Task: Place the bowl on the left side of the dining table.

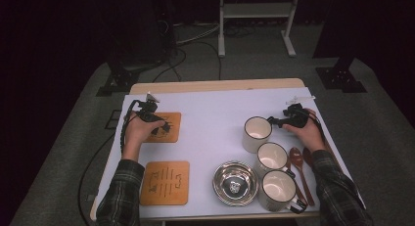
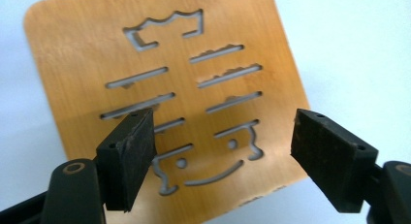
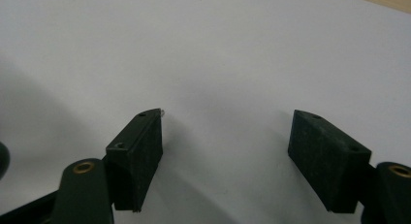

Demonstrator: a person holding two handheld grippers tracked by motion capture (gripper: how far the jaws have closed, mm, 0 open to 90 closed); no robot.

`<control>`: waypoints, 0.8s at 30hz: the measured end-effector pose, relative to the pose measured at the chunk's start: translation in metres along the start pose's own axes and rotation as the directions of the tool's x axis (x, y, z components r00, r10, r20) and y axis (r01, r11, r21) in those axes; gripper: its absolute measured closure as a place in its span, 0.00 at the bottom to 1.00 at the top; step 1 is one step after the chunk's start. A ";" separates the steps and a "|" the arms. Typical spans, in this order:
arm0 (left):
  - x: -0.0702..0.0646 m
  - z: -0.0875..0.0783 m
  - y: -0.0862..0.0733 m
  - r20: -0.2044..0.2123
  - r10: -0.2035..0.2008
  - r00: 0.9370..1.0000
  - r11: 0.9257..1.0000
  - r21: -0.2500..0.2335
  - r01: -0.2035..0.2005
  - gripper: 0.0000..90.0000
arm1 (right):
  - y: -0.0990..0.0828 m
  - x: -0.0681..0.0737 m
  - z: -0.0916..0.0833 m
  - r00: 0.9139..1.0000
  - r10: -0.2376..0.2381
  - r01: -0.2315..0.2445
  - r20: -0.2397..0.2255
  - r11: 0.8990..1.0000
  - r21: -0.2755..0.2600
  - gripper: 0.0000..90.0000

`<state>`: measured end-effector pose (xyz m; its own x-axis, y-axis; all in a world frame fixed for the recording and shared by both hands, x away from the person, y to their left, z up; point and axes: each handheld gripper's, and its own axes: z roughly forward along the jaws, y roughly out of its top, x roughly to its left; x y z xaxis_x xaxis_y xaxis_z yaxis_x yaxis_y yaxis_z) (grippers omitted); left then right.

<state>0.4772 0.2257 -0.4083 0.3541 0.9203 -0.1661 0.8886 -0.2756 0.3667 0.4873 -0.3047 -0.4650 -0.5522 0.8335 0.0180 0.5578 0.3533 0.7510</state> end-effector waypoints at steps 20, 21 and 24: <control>-0.030 -0.015 -0.009 0.033 0.072 0.997 0.997 -0.045 -0.071 0.25 | 0.000 0.000 0.000 1.000 -0.004 0.004 0.001 1.000 0.000 0.29; -0.032 -0.016 -0.009 0.033 0.077 0.996 0.996 -0.046 -0.076 0.25 | 0.000 0.000 0.000 1.000 0.000 0.000 0.000 1.000 0.001 0.29; -0.037 -0.018 -0.010 0.039 0.094 0.995 0.995 -0.049 -0.092 0.26 | 0.000 0.000 0.000 1.000 -0.001 0.001 0.000 1.000 0.002 0.29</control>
<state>0.4503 0.1998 -0.3892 0.4471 0.8789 -0.1663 0.8368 -0.3453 0.4248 0.4873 -0.3046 -0.4648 -0.5526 0.8333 0.0177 0.5586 0.3546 0.7498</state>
